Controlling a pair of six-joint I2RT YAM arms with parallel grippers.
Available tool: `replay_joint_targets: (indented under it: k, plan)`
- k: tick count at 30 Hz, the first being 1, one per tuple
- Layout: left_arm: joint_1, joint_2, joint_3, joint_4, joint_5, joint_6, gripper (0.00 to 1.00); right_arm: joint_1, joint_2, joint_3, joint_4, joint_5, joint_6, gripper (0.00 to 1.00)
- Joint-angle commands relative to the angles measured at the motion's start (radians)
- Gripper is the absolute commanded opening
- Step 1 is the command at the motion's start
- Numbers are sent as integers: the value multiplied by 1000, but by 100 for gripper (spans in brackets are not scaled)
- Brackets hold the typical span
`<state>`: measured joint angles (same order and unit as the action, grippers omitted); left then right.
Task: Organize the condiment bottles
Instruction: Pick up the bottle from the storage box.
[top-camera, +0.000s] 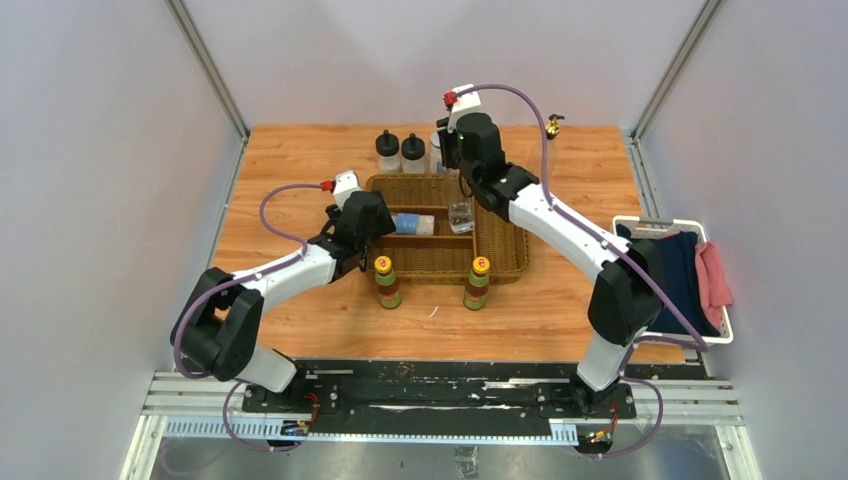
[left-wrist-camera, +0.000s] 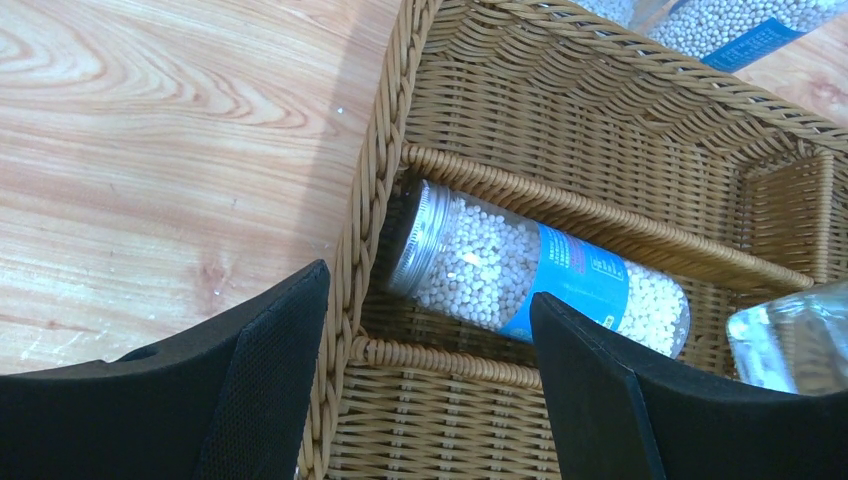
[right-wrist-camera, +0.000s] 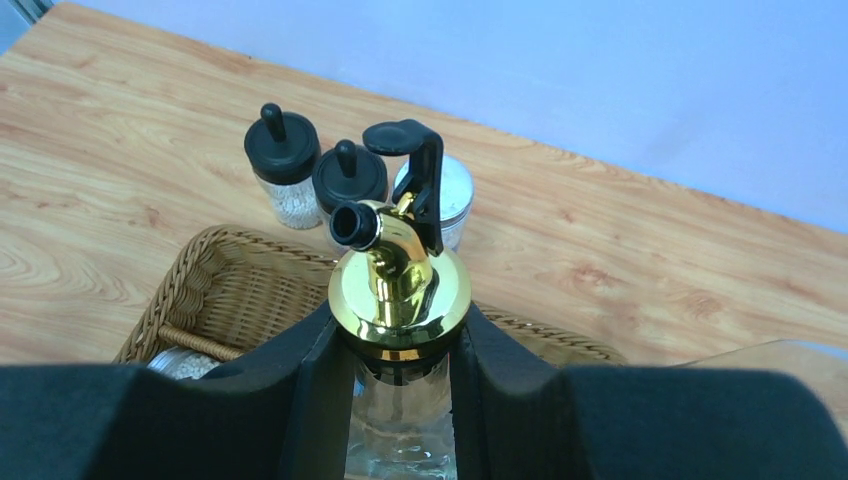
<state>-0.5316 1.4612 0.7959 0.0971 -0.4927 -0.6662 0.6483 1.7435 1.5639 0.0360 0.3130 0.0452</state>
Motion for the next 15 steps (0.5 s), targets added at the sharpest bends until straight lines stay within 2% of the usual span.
replay_joint_targets:
  k: [1,15]
  plan:
    - [-8,-23,-4,18,-32,-10,79,10,-98,-39,151,13,-82,0]
    - [-8,3,16,18,-32,2,79,-16,-211,-235,464,60,-164,0]
